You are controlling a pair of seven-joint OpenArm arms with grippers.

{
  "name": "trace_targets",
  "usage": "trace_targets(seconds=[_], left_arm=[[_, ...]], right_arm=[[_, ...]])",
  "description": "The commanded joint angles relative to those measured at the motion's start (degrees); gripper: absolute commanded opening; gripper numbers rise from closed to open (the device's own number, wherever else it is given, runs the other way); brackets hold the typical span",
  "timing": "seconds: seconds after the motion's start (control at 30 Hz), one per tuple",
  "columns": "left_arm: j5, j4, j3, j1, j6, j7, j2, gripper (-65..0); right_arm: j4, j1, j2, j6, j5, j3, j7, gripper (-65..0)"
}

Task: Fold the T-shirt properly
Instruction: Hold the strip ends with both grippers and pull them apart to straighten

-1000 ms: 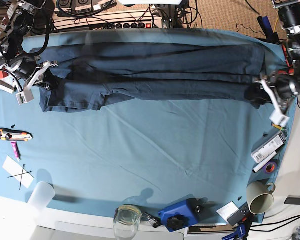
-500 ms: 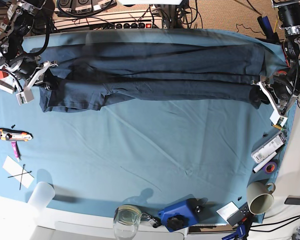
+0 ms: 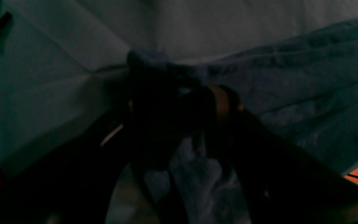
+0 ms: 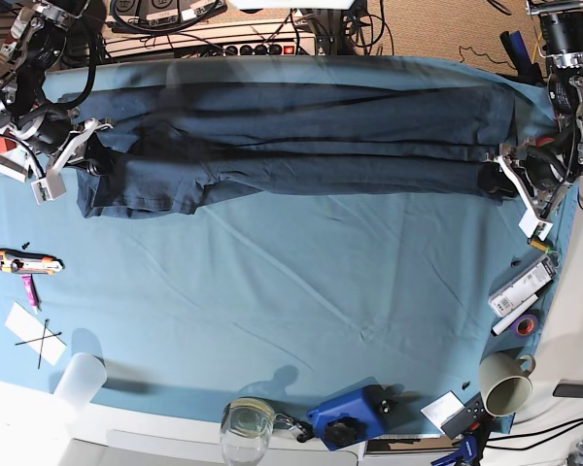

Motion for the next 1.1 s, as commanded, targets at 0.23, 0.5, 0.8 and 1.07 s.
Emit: trace_targets(seconds=[0.23, 0.5, 0.8, 1.07], left_arm=[[-0.8, 0.8, -0.4, -1.0, 1.0, -0.8, -1.1, -65.0], [-0.7, 1.6, -0.4, -1.0, 4.2, 2.2, -1.2, -65.0], [-0.5, 8.2, -0.4, -0.8, 4.5, 5.6, -1.2, -65.0], [4.0, 14.3, -2.7, 7.3, 7.1, 5.1, -1.1, -65.0]], right_arm=[[0.9, 0.4, 1.0, 0.1, 0.5, 0.5, 1.4, -65.0], [0.9, 0.4, 1.0, 0.1, 0.5, 0.5, 2.2, -65.0], [0.9, 0.3, 1.0, 0.1, 0.5, 0.5, 2.1, -65.0], [0.9, 0.2, 1.0, 0.1, 0.6, 0.5, 1.0, -65.0]])
